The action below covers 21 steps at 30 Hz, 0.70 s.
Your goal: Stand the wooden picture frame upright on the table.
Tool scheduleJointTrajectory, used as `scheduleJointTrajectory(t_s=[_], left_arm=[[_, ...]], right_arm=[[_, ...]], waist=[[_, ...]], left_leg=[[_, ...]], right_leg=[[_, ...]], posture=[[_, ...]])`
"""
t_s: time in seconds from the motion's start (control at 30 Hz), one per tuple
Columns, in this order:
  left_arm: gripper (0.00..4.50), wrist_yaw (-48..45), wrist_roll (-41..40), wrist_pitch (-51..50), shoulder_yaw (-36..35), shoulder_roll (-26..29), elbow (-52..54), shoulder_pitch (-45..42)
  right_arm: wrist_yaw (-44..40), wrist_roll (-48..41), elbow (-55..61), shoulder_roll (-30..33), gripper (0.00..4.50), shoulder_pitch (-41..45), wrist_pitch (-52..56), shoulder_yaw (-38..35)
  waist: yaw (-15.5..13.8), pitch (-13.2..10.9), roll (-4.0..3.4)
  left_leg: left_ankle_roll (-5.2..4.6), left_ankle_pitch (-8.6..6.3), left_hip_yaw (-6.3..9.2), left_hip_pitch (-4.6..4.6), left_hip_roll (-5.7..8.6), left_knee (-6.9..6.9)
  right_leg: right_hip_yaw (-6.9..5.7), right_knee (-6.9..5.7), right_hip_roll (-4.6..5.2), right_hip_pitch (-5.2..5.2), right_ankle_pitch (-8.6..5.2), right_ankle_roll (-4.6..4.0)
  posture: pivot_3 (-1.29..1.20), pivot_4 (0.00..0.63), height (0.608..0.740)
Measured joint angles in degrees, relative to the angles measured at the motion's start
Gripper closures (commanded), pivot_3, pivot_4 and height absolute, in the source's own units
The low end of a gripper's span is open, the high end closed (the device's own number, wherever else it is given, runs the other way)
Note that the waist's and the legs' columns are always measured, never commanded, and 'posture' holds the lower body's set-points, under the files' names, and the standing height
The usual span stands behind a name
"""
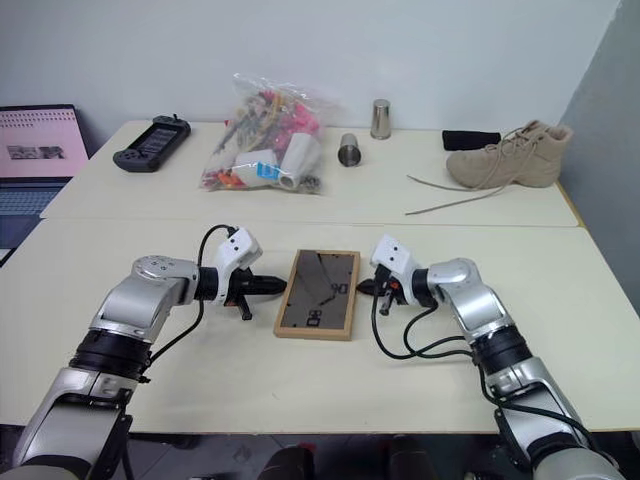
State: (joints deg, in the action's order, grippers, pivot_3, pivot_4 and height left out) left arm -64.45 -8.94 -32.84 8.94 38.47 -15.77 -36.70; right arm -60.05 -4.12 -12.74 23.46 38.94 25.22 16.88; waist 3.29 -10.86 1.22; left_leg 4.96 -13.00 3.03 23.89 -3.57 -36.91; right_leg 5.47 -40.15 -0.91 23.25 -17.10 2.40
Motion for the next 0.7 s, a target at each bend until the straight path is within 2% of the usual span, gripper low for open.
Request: scheduleJointTrajectory(t_s=[0.2,0.53,0.67,0.7], left_arm=[[4.48,-3.03,0.00,-0.06,1.14,2.26,3.71,1.20],[4.48,-5.68,0.09,1.70,1.97,5.64,4.34,3.00],[3.89,-7.18,-2.79,0.14,-0.53,6.21,3.20,3.47],[3.63,-8.31,-4.09,-1.44,-1.14,7.10,2.93,3.68]], right_arm=[[-1.00,-0.49,2.52,1.30,4.50,-0.97,1.11,0.02],[0.49,0.85,-0.17,3.03,4.50,-1.02,-1.46,0.02],[-0.03,0.83,-0.12,5.96,4.50,-1.08,-2.37,-0.07],[-0.32,0.81,-0.02,6.94,4.50,-1.20,-2.42,-0.13]], waist=[[0.05,0.00,0.00],[0.02,0.00,0.00],[0.02,0.00,0.00],[0.06,0.00,0.00]], left_leg=[[0.00,0.00,0.01,-0.01,-0.01,0.01],[0.00,0.00,0.00,-0.01,-0.01,0.01],[-0.01,0.00,0.00,-0.01,-0.01,0.01],[-0.01,0.00,0.00,-0.01,-0.01,0.01]], right_leg=[[-0.01,0.00,-0.01,0.00,0.00,0.00],[0.00,0.01,-0.01,0.00,0.00,0.00],[0.00,0.02,-0.01,0.00,-0.01,0.00],[0.00,0.02,-0.02,0.00,-0.01,0.01]], posture=[[0.00,0.150,0.740],[0.00,0.150,0.740],[0.00,0.150,0.740],[0.00,0.150,0.740]])
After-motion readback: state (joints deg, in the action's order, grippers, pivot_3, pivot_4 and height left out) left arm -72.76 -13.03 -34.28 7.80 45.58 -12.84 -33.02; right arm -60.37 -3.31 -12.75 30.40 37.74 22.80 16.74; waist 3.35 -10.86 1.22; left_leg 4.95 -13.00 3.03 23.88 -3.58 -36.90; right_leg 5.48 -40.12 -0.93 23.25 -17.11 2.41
